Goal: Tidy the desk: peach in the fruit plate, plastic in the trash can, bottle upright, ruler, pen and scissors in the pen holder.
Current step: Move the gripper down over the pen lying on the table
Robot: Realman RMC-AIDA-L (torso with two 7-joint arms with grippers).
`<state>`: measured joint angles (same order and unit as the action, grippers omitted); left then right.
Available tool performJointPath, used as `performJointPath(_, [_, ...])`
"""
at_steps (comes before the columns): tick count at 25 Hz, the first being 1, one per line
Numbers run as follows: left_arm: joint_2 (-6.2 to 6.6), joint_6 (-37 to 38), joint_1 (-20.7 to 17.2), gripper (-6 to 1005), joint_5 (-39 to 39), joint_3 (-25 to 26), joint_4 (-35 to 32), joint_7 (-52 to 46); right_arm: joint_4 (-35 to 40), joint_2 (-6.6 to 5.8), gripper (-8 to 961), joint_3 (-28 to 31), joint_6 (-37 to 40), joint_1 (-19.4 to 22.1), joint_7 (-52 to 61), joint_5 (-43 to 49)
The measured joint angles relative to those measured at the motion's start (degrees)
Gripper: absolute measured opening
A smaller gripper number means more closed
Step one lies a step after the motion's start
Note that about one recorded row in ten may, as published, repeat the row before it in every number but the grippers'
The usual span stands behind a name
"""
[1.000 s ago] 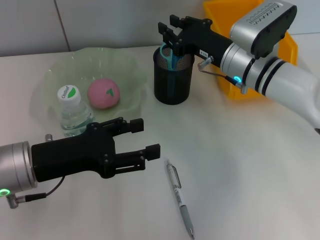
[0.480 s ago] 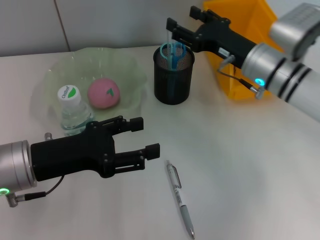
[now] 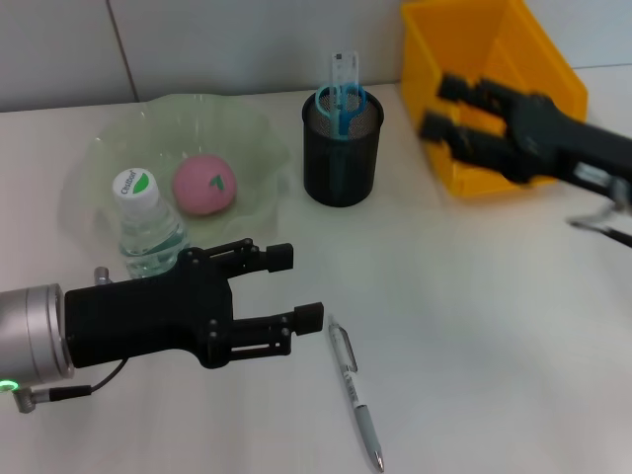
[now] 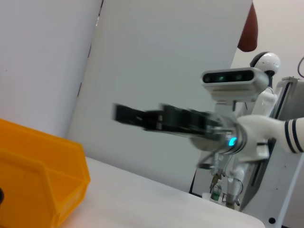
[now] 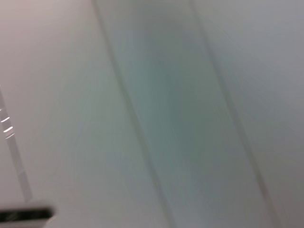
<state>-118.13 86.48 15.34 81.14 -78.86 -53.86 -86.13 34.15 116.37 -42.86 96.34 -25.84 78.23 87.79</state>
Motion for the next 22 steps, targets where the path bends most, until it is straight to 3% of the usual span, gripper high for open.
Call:
performJointPath(1, [0.00,0.10,0.03,803,0.26,-0.01,0.01,0.13,0.00,0.00,782,0.00,0.00,0.00,0.00,0.00])
performJointPath(3, [0.01,0.19,0.05,803,0.54,0.00,0.01,0.46,3.13,-1.38,782,-0.09,3.18,1.95,3.39,3.40])
performJointPath(4, [0.01,0.23,0.06,803,0.66,0.00,0.02,0.64,4.93,-3.11,782,0.22,5.57,3.41,5.35,6.86])
performJointPath(5, [0.01,0.26,0.06,803,0.69,0.01,0.04,0.85,5.47,-3.94,782,0.33,6.54,3.92,6.14,8.26])
performJointPath(6, [0.01,0.26,0.06,803,0.69,0.01,0.04,0.85,5.47,-3.94,782,0.33,6.54,3.92,6.14,8.26])
performJointPath(7, [0.05,0.27,0.06,803,0.69,0.02,0.05,1.01,5.76,-5.47,782,0.33,8.19,4.50,7.36,10.46])
performJointPath(10, [0.13,0.27,0.18,804,0.69,0.03,0.07,1.08,5.93,-6.45,781,0.33,9.82,4.74,8.10,13.14])
performJointPath(15, [0.29,0.27,0.71,804,1.73,0.16,-0.50,0.66,9.39,-6.84,781,0.28,11.30,4.84,11.37,21.82])
performJointPath(22, [0.35,0.48,1.21,804,2.16,0.59,-0.86,0.61,9.99,-6.84,780,0.52,11.40,4.98,11.79,23.87])
